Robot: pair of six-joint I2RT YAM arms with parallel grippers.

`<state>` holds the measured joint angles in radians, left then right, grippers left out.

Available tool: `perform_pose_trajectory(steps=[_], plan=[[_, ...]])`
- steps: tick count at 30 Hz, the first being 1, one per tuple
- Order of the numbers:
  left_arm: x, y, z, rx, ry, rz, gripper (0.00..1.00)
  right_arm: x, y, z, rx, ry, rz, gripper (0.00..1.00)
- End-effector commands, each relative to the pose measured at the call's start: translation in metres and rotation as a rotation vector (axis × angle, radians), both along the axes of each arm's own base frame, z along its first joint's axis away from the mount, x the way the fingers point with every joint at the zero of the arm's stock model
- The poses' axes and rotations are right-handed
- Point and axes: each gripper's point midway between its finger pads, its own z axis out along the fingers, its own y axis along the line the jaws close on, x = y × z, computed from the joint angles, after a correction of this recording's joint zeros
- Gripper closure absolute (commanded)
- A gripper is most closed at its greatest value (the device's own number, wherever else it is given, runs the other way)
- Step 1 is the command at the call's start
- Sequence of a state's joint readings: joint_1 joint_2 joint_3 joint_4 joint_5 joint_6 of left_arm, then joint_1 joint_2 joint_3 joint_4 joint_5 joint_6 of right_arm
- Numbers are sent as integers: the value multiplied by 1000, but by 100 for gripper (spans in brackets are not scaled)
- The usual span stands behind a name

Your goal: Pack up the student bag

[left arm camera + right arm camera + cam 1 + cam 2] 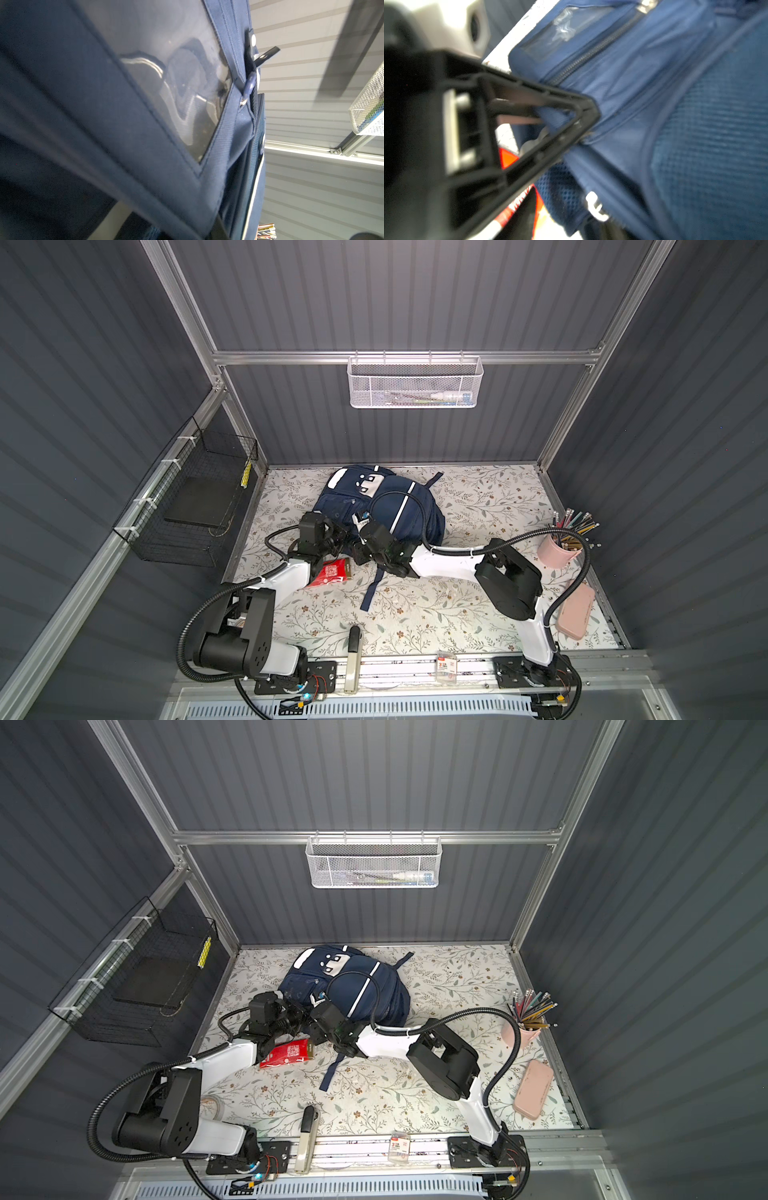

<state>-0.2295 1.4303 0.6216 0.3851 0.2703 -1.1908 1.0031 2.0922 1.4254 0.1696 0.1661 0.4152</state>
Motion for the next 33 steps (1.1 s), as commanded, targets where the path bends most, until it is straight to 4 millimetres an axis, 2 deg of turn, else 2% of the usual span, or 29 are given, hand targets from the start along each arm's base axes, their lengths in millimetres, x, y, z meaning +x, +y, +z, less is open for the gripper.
perform_pose_trajectory(steps=[1, 3, 9, 13, 19, 23, 26, 29, 33], plan=[[-18, -30, 18, -68, -14, -159, 97, 44, -21, 21, -1, -101, -100, 77], [-18, -29, 17, -63, -13, -157, 97, 40, -27, 22, -5, -98, -105, 88], [-14, -23, 17, -38, -13, -136, 97, 22, -58, 14, -2, -18, -106, 92], [-6, -14, 20, -25, -23, -128, 98, 8, -87, 2, -17, 63, -121, 95], [-3, -11, 25, -25, -32, -124, 100, -14, -121, -18, -64, 150, -119, 97], [0, -3, 23, -15, -29, -111, 100, -27, -144, -18, -103, 209, -103, 98], [4, 6, 20, -13, -27, -94, 100, -35, -175, -20, -169, 244, -112, 100], [8, 6, 20, -12, -29, -103, 100, -40, -210, -24, -164, 281, -125, 100], [10, 3, 23, -22, -39, -116, 100, -30, -263, -26, -174, 295, -214, 100]])
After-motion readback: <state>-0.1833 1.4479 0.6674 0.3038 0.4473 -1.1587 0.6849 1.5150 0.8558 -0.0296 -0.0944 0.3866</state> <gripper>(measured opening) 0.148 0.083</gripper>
